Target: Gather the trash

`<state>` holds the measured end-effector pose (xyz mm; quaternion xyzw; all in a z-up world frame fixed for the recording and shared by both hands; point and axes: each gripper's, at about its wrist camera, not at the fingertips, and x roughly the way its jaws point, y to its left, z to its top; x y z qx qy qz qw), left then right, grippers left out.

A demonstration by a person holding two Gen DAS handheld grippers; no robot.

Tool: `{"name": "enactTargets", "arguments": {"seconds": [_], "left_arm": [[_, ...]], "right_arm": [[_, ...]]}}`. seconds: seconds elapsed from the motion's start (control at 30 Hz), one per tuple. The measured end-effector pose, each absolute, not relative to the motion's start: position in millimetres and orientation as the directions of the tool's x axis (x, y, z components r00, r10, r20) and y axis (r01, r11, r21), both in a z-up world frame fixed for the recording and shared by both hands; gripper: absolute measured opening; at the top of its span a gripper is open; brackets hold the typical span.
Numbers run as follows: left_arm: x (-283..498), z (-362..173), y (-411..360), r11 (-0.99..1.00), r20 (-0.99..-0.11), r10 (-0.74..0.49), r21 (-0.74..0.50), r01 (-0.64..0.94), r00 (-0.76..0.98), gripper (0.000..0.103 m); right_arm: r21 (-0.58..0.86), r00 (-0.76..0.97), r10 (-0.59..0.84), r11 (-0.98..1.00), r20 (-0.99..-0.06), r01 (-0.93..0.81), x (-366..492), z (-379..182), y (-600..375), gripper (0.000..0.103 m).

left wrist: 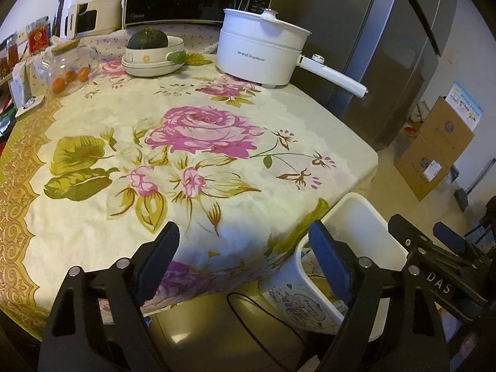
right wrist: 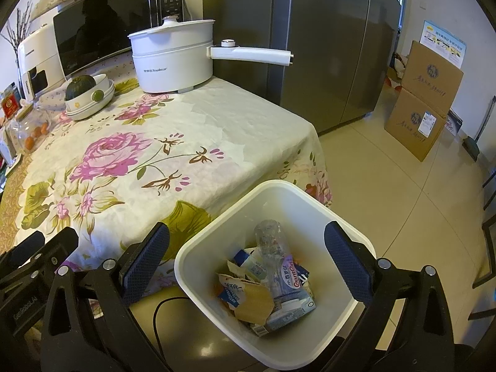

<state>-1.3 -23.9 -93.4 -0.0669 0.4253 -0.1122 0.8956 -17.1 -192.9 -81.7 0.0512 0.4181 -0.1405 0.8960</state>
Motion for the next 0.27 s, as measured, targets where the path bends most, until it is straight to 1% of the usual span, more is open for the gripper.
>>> {"name": "enactTargets", "arguments": {"seconds": [0.03, 0.1, 0.27], "left_arm": [[-0.5, -93.6, -24.5, 0.966, -0.751, -0.256, -0.213, 0.143, 0.608, 0.084], [-0.2, -95.1, -25.2, 0.967, -0.759, -0.254, -0.212, 0.142, 0.599, 0.088], [-0.8, -95.0, -23.6, 0.972, -0.766, -0.233, -0.203, 0.119, 0.6, 0.092]], "right_arm": [[-0.026, 0.61, -0.209, 0.955, -0.764, 0.294, -16.3, -81.1, -193.6, 0.096], [-0.027, 0.61, -0.209, 0.955, -0.764, 0.294, -16.2, -80.8, -193.6, 0.096], [-0.025, 0.61, -0.209, 0.955, -0.765, 0.296, -16.2, -80.6, -194.0, 0.096]]}}
